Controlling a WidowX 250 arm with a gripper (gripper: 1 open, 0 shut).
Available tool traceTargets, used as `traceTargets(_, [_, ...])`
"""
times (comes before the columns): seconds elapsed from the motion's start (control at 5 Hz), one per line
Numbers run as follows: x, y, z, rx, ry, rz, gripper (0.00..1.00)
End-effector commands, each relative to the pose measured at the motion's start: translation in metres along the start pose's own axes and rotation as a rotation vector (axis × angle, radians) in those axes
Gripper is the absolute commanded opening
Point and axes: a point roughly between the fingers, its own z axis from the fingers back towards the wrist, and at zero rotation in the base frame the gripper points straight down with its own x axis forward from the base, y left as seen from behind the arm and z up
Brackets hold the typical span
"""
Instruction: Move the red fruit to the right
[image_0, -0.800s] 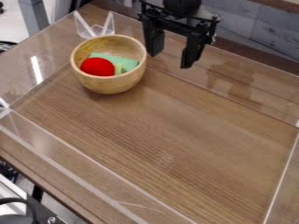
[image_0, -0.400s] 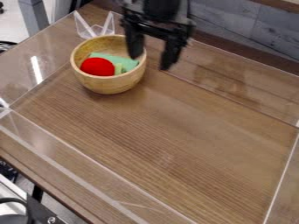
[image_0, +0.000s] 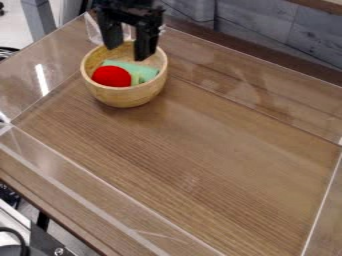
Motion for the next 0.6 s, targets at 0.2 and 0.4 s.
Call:
traceTargets(0.2, [0.014,0.021,0.003,0.031,-0.055,0.016,1.00])
traceTargets(0.4, [0.014,0.028,0.002,0.030,-0.059,0.038,1.00])
